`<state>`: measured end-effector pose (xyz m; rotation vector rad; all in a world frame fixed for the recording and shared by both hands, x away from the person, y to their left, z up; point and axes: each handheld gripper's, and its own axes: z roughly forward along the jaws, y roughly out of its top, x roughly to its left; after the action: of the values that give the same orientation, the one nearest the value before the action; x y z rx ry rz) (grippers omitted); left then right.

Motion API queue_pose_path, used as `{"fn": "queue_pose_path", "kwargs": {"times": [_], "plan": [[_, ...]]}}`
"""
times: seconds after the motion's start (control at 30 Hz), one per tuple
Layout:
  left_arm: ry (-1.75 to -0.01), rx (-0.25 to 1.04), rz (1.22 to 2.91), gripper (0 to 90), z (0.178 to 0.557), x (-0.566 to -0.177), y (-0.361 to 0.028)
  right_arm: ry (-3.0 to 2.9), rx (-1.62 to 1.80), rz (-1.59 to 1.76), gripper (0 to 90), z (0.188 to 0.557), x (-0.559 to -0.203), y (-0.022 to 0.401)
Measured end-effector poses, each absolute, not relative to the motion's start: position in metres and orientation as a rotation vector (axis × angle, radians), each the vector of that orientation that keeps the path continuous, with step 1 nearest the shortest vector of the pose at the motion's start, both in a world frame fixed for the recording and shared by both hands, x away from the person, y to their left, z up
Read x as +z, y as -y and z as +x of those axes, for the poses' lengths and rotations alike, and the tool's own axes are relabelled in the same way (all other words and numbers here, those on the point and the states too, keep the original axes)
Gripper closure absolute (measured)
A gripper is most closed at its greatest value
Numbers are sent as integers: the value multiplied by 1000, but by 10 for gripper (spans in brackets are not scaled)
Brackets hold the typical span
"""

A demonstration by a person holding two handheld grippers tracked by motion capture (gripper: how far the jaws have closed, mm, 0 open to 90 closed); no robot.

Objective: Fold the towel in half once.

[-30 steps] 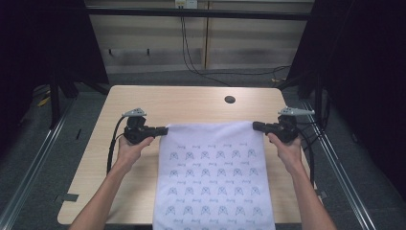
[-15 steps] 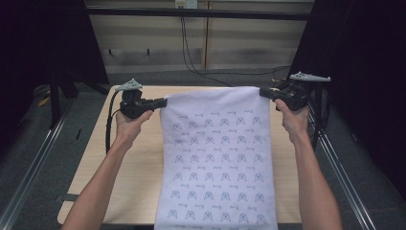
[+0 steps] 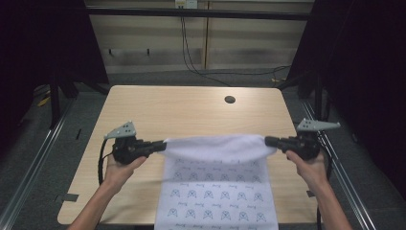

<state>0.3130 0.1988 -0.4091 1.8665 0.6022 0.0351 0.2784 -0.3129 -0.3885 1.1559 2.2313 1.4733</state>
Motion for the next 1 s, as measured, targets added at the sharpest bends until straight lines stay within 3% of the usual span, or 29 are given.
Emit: {"fn": "queue_pose_path", "kwargs": {"times": [0.17, 0.2, 0.4, 0.63, 1.0], "plan": [[-619, 28, 1892, 876, 283, -424, -206, -2330, 1429, 1119, 872, 233, -401, 308], [-638, -10, 1950, 876, 270, -439, -205, -2382, 1393, 1143, 872, 214, -415, 306], [-619, -125, 2093, 874, 252, -468, -182, -2505, 1283, 1289, 872, 185, -468, 303], [-676, -177, 2200, 873, 254, -487, -172, -2546, 1187, 1309, 872, 191, -483, 300], [-698, -97, 2253, 871, 275, -495, -170, -2570, 1115, 1335, 872, 195, -493, 294]]}}
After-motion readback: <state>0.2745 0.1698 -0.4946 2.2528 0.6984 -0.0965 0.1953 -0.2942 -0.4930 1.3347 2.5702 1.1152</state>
